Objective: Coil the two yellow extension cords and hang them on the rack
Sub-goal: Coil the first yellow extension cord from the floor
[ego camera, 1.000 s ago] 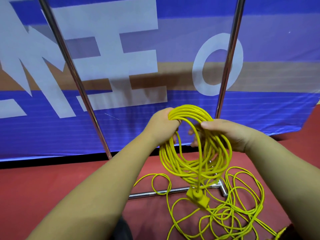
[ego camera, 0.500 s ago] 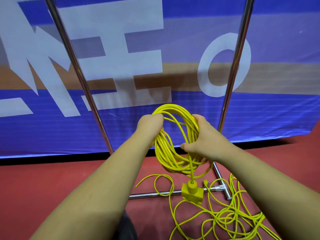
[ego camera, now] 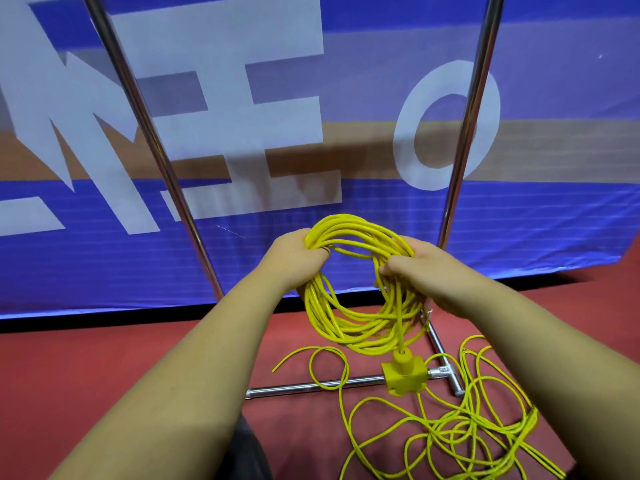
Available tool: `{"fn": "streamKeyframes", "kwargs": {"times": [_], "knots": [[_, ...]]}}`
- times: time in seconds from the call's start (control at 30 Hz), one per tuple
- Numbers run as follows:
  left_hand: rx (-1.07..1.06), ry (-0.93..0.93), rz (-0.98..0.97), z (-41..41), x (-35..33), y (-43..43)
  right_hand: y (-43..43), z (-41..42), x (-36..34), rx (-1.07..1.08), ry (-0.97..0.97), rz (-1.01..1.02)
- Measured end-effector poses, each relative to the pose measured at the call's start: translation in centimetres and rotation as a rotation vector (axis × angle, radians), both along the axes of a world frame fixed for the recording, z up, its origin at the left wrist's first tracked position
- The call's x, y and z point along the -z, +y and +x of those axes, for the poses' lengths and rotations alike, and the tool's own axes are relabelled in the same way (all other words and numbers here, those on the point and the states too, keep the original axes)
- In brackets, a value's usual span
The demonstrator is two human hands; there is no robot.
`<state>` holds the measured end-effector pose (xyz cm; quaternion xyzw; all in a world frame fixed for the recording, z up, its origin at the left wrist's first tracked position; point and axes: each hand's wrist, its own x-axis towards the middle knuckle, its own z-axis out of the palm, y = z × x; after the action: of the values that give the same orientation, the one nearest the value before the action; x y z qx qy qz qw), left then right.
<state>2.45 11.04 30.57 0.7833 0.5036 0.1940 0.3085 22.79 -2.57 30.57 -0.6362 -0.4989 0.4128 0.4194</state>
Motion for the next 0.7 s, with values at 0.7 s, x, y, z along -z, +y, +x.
{"fn": "streamKeyframes", "kwargs": {"times": [0.7], "knots": [[0.428, -0.011, 0.069, -0.6, -2.4, -1.2, 0.1, -0.2, -0.5, -0.083, -0.014, 0.06]]}}
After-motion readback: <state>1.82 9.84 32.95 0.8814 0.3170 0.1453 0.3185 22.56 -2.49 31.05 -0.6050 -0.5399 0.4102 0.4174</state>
